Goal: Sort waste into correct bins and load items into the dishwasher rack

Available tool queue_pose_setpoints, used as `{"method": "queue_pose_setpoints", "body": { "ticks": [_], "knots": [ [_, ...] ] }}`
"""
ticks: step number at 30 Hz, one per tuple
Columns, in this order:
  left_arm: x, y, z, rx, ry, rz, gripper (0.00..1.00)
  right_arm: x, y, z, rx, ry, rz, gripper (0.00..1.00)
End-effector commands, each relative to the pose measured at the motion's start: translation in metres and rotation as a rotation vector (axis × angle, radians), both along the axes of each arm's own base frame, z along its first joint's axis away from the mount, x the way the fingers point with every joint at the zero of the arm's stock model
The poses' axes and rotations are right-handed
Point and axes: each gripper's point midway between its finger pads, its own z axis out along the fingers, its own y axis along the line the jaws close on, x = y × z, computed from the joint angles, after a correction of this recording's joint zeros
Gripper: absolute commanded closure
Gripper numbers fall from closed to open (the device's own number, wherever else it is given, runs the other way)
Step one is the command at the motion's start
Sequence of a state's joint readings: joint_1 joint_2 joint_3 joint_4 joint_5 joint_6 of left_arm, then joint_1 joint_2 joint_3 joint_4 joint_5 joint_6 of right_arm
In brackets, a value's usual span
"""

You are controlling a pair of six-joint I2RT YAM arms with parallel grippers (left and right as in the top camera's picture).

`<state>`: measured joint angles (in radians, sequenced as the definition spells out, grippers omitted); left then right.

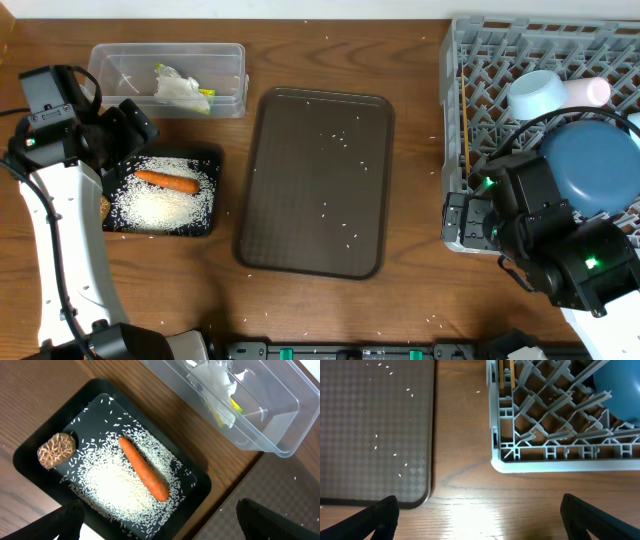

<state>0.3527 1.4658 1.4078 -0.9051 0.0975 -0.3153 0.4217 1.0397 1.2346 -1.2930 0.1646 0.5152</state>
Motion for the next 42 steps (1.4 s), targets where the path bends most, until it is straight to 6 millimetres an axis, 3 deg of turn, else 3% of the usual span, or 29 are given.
{"method": "queue_pose_setpoints", "body": {
  "ticks": [1,10,18,22,28,30,42],
  "knots": [
    [0.001,0.003,0.008,0.009,-0.020,0.011,0.02,0.000,-0.001,-0.001,0.019,0.004,-0.040,0.01],
    [0.001,0.003,0.008,0.009,-0.020,0.011,0.02,-0.008,-0.004,-0.006,-0.002,0.042,-0.028,0.01],
    [0.001,0.003,0.008,0.009,-0.020,0.011,0.02,-0.001,-0.001,-0.016,-0.016,-0.003,-0.005,0.01],
    [0.001,0.003,0.008,0.009,-0.020,0.011,0.02,0.019,0.008,-0.020,-0.001,-0.175,0.094,0.01],
    [0.001,0.003,0.008,0.009,-0.020,0.011,0.02,0.044,0.024,-0.004,0.099,-0.590,0.298,0.01],
    [0.001,0.003,0.008,0.009,-0.020,0.011,0.02,0.043,0.018,-0.007,0.108,-0.722,0.331,0.01],
    [0.001,0.003,0.008,0.009,-0.019,0.011,0.02,0.028,-0.021,-0.036,0.071,-1.045,0.224,0.01]
  ]
}}
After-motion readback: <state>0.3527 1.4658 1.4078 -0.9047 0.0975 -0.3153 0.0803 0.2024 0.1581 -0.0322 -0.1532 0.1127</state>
